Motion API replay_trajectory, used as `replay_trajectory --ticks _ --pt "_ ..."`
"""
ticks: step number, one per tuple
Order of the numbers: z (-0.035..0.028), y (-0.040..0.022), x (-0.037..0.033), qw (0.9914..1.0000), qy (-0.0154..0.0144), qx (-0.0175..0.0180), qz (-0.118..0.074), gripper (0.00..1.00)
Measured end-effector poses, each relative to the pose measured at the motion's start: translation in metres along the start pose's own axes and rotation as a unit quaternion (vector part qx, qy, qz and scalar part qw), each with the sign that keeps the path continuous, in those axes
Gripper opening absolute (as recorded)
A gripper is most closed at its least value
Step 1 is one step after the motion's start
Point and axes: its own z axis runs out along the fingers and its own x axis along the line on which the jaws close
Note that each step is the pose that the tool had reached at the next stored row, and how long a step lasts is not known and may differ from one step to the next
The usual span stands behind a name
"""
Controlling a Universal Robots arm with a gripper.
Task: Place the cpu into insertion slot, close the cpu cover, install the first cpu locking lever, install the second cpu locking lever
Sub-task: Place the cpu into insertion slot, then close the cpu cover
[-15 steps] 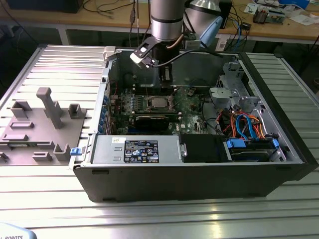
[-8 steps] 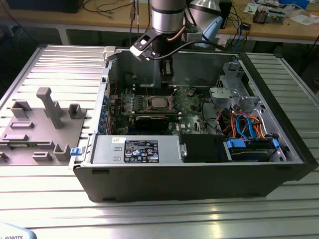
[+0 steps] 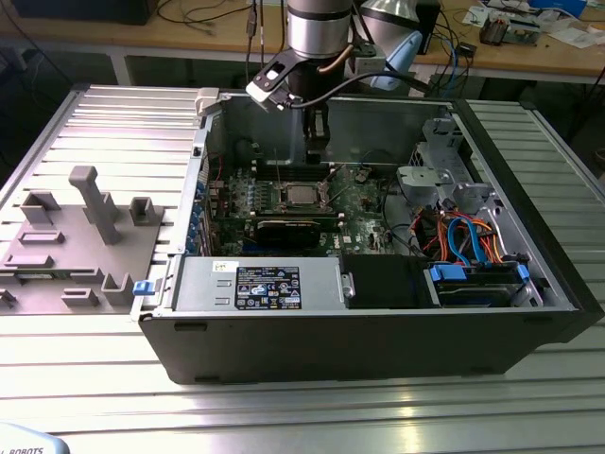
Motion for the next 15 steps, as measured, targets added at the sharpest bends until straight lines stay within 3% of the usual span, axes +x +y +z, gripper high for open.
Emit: replay_trajectory --ticks 8,11,15 --pt "0.0 0.0019 -0.0002 1.0 -0.0005 0.0002 0.0 0.11" --pt "0.0003 0.0073 -0.0006 1.0 -0.0004 0.001 0.0 0.11" --pt "0.0011 0.0212 -0.0013 0.99999 -0.0003 0.0036 0.0 0.11"
